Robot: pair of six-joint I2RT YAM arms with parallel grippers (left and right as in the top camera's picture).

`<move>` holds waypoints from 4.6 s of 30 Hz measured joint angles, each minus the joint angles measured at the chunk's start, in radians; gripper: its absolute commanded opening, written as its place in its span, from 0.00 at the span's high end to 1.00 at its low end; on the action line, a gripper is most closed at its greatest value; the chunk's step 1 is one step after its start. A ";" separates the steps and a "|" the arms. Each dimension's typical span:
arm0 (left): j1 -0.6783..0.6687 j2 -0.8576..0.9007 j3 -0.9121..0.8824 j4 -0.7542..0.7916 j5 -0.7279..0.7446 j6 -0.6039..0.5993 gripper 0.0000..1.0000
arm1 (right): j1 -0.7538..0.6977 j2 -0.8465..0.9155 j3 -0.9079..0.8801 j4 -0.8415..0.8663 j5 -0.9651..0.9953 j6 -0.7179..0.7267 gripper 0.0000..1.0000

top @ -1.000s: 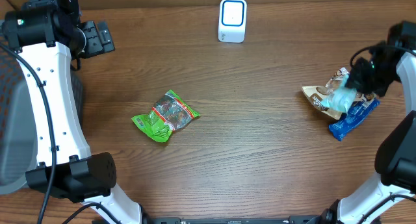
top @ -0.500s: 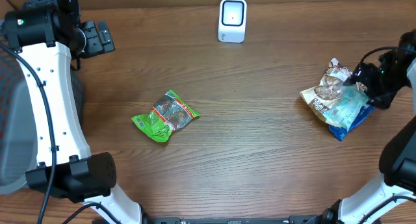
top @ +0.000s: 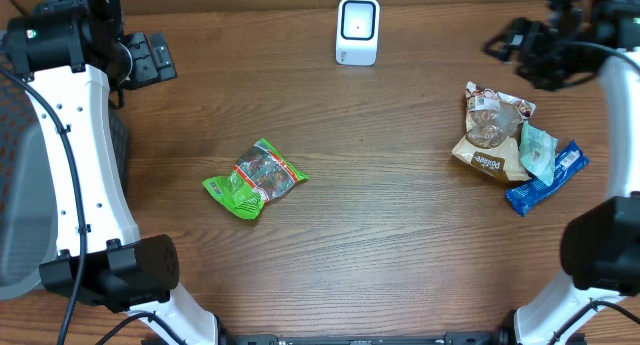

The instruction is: Scan the item barcode

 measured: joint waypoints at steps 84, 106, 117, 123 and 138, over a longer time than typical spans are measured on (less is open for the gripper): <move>0.000 0.000 0.000 0.000 0.000 0.000 0.00 | 0.869 0.484 -0.003 0.257 0.000 0.300 0.96; 0.000 0.000 0.000 0.000 0.000 0.000 0.00 | 0.591 0.480 -0.004 0.200 -0.208 0.031 0.22; 0.000 0.000 0.000 0.000 0.000 0.000 0.00 | 0.830 0.464 -0.004 0.336 0.047 0.079 0.00; 0.000 0.000 0.000 0.000 0.000 0.000 0.00 | 0.961 0.449 -0.004 0.340 0.291 0.214 0.04; 0.000 0.000 0.000 0.000 0.000 0.000 0.00 | 0.920 0.449 0.008 0.249 0.500 0.468 0.00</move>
